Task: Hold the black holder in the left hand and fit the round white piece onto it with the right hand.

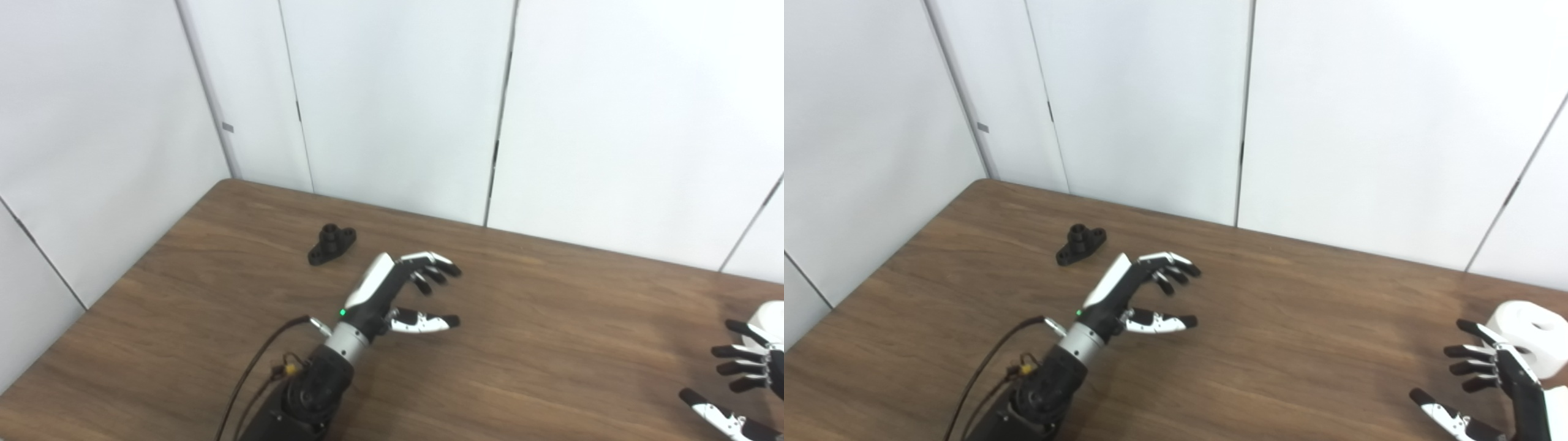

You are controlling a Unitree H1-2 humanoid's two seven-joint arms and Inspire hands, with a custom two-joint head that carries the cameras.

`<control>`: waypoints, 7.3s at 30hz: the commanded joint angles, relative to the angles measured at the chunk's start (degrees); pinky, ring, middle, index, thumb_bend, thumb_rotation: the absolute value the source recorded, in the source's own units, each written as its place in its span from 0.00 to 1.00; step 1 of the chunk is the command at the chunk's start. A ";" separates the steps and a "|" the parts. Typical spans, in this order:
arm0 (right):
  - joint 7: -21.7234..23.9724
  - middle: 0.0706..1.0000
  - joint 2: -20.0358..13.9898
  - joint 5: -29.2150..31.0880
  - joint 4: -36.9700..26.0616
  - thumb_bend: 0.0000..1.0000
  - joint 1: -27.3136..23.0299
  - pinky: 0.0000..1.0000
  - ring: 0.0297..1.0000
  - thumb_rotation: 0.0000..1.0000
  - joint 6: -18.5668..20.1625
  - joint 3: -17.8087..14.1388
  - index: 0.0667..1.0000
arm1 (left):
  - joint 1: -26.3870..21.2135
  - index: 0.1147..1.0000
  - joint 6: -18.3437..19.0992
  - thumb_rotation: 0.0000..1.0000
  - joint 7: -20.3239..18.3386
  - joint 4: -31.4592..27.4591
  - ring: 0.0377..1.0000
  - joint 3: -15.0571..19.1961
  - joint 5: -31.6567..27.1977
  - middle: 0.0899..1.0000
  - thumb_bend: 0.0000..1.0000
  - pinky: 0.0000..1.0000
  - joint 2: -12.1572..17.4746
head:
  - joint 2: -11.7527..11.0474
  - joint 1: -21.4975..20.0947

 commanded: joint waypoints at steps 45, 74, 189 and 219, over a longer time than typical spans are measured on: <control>0.53 0.58 -0.85 0.95 -2.60 0.52 -2.57 0.42 0.52 0.01 -2.17 -1.33 0.73 | -10.51 0.74 26.23 0.38 7.97 -0.93 1.00 6.64 20.52 1.00 1.00 0.93 14.34 | 1.03 0.56; 2.03 0.59 -1.16 0.14 -5.34 0.53 -1.53 0.42 0.53 0.01 -0.03 -2.19 0.73 | -13.09 0.76 31.40 0.45 8.20 11.39 1.00 2.55 19.60 1.00 1.00 0.92 15.86 | 2.03 -0.03; 1.45 0.60 -0.27 -5.05 -8.82 0.55 -2.64 0.46 0.54 0.04 3.04 -2.92 0.71 | -11.10 0.42 4.50 0.07 -8.34 8.50 0.97 -24.95 11.08 0.89 0.52 0.92 6.90 | 7.90 -17.66; 22.32 0.77 -7.28 -31.90 -20.81 0.66 -11.51 0.58 0.72 0.29 24.27 4.67 0.82 | -13.35 0.42 -4.72 0.06 -3.79 19.90 0.92 -29.87 16.80 0.85 0.52 0.85 9.08 | 3.41 -54.58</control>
